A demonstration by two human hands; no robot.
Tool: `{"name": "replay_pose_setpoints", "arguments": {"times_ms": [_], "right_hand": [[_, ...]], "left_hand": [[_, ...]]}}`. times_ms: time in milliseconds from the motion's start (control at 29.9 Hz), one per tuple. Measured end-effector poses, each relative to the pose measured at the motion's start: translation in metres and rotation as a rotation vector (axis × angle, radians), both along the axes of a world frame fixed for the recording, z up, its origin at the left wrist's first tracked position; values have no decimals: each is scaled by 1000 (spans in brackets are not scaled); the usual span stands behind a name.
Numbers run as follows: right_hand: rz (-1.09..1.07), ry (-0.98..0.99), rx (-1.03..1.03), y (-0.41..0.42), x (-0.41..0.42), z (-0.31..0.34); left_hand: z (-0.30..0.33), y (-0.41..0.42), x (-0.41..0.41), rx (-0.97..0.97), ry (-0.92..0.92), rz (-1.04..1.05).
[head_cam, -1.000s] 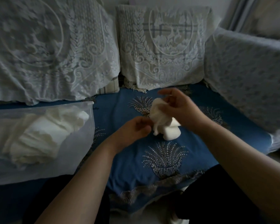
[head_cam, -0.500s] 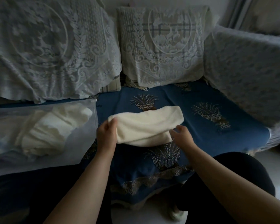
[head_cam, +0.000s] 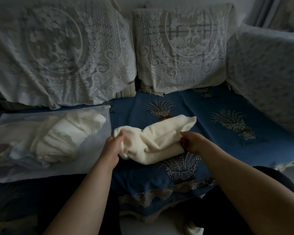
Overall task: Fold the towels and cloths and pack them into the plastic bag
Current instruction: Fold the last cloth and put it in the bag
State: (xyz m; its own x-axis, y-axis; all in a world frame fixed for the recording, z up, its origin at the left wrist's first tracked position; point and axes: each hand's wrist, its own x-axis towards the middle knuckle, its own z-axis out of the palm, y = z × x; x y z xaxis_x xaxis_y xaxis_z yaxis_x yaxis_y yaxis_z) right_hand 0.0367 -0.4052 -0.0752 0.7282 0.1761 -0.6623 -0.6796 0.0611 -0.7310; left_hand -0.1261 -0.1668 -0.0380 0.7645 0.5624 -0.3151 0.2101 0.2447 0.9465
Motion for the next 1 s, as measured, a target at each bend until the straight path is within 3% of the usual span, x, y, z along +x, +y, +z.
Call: {"name": "replay_pose_setpoints", "arguments": {"times_ms": [134,234,301,368,568,635,735,835,1002], "right_hand": [[237,-29,-260,-2,5,27],[205,-163,-23,-3,18,59],[85,-351,169,2,26,75],[145,-406,244,10,23,78],[508,-379,-397,39,-14,24],[455,-425,-486,45,-19,17],[296,-390,-372,49,-23,17],[167,-559,-343,44,-24,33],[-97,-660,40,21,-13,94]], "left_hand": [[5,3,0,-323,-82,-13],[9,15,0,-404,-137,75],[7,21,1,-372,-98,127],[-1,23,3,-357,-29,156],[-24,22,10,-227,97,157],[-25,21,10,-145,138,214],[-21,24,7,39,197,284],[-12,26,2,126,151,322],[36,31,5,110,-27,317]]}}
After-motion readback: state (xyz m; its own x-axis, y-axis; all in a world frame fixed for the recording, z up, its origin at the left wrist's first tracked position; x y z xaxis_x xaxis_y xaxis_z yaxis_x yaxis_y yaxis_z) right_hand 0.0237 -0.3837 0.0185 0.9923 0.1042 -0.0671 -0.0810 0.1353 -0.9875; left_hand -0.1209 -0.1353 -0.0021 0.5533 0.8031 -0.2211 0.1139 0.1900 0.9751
